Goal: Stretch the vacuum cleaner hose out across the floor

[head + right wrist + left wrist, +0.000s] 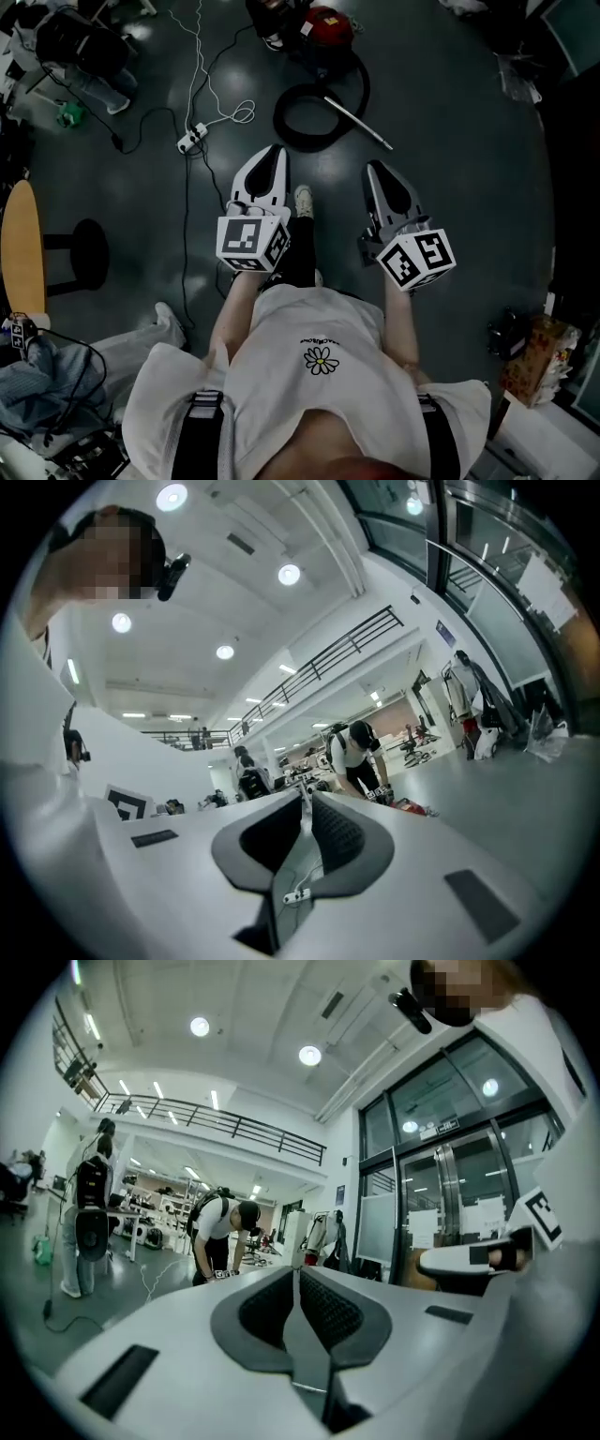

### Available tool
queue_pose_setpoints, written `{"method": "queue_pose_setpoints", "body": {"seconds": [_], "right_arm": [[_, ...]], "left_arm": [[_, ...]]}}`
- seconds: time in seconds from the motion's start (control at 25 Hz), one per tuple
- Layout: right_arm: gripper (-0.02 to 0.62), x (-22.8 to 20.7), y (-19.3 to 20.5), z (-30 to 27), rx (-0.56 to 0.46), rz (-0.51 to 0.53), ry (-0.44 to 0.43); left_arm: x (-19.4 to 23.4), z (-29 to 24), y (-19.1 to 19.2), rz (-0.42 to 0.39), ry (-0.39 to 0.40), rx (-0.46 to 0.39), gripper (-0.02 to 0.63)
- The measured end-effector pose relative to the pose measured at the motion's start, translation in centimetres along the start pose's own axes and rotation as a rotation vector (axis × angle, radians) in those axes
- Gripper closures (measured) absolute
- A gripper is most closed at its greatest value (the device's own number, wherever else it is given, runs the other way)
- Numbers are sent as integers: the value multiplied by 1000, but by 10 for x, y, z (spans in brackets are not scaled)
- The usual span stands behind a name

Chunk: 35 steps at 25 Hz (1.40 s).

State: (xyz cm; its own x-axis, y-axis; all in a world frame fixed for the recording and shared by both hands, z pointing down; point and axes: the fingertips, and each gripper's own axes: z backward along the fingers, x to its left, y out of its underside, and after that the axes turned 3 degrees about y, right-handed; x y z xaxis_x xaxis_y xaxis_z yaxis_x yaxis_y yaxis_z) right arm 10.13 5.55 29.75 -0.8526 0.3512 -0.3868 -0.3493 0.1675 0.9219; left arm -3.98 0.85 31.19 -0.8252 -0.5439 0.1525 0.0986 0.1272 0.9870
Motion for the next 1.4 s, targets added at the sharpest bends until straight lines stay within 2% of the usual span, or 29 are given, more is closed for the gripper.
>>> {"method": "queue_pose_setpoints", "body": {"seconds": [0.04,0.08,0.12,0.2,0.24,0.4,0.6,0.72,0.84,1.0,1.16,1.28,1.4], "right_arm": [[577,-12,-4,-20,-7,25,24],[538,-25,-9,-42,-13,54,51],[463,-38,-15,-65,-18,88,78],[399,-63,-26,-112,-8,158,117],[379,-74,-31,-136,8,185,125],[377,-118,-46,-222,66,224,137],[377,-177,-44,-291,134,228,175],[377,-214,-40,-326,188,211,172],[377,-248,-37,-368,244,171,126],[379,-289,-46,-406,289,52,68],[379,-327,-52,-440,325,17,51],[379,-348,-26,-465,372,100,32],[379,-376,41,-497,480,201,17]], "left_arm": [[10,-21,1,-31,-10,1,598],[20,-43,2,-55,-14,3,595],[30,-67,3,-61,-8,7,580],[52,-118,5,-17,16,21,494],[64,-144,4,12,25,26,480],[108,-239,-3,36,62,38,479],[146,-325,4,34,92,69,479],[163,-369,15,32,68,111,479],[180,-413,22,25,36,137,457],[194,-460,19,89,-10,134,457],[208,-501,17,95,-27,124,457],[226,-530,52,130,-37,153,456],[254,-564,111,109,-32,200,456]]}}
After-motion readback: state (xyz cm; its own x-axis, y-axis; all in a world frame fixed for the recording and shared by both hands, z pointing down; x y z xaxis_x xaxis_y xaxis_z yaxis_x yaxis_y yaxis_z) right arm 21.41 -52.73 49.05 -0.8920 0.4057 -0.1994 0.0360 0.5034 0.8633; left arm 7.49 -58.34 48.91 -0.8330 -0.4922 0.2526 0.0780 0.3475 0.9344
